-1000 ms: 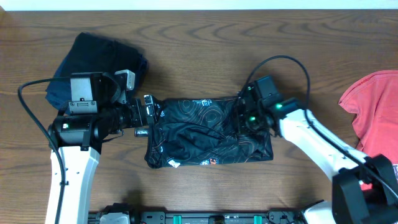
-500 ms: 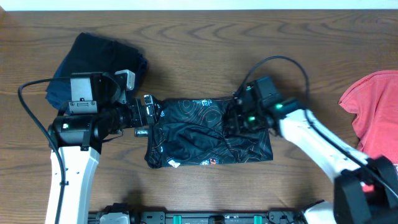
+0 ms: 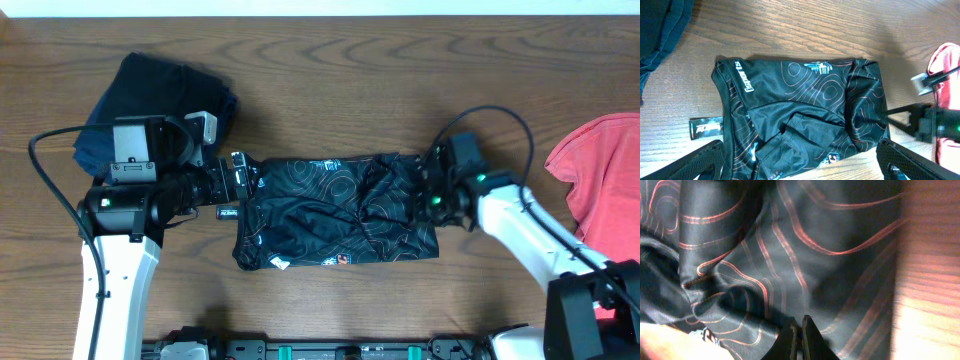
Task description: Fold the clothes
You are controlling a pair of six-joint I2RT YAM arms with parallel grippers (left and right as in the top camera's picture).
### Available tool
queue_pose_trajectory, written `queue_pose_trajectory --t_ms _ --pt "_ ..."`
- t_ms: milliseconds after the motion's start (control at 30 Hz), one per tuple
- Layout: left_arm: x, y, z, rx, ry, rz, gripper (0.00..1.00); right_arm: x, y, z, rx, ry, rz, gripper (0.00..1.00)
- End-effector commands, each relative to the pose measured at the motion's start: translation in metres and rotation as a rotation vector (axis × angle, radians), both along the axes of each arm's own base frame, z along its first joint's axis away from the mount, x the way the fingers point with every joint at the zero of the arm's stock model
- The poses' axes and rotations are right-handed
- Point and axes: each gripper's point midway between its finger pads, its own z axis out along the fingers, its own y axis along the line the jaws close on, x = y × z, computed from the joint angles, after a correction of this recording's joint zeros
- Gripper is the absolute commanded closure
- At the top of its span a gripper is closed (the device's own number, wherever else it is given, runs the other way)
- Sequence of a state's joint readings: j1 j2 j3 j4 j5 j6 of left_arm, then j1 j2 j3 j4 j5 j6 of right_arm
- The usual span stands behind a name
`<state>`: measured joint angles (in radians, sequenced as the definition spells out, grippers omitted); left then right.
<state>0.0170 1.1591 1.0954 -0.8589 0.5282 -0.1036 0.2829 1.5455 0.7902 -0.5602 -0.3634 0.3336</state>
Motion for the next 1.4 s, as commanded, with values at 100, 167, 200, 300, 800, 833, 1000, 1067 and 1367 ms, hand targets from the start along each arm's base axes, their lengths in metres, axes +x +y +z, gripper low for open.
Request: queue_pose_trajectory --t_ms 100,167,200,300,800,833,1000,1067,1367 --pt "0.002 -0.001 0.008 0.000 -0.027 -0.014 0.02 -0.049 0.066 0.002 0.175 0.089 0.173 0.99" --pt "0.002 -0.001 0.008 0.000 -0.028 -0.014 0.02 -0.062 0.087 0.010 0.228 0.093 0.253 0.99" --pt "0.002 -0.001 0.008 0.000 -0.028 -0.014 0.02 -0.065 0.094 0.014 0.245 0.090 0.286 0.99" --pt "0.002 -0.001 0.008 0.000 -0.029 -0.014 0.02 -0.064 0.110 0.031 0.298 0.056 0.354 0.98" --pt "0.002 -0.001 0.008 0.000 -0.028 -0.014 0.02 0.003 -0.027 0.000 -0.122 0.061 -0.107 0.99" --pt "0.002 -0.001 0.008 0.000 -0.028 -0.014 0.02 -0.003 -0.029 -0.005 -0.126 0.086 -0.108 0.99" --pt "0.002 -0.001 0.008 0.000 -0.028 -0.014 0.02 -0.043 0.011 -0.016 0.018 0.232 0.000 0.99" --pt "0.002 -0.001 0.008 0.000 -0.028 -0.014 0.02 -0.061 0.035 -0.014 0.071 0.261 0.081 0.99" --pt "0.002 -0.001 0.008 0.000 -0.028 -0.014 0.02 -0.084 0.100 0.010 0.220 0.168 0.396 0.99"
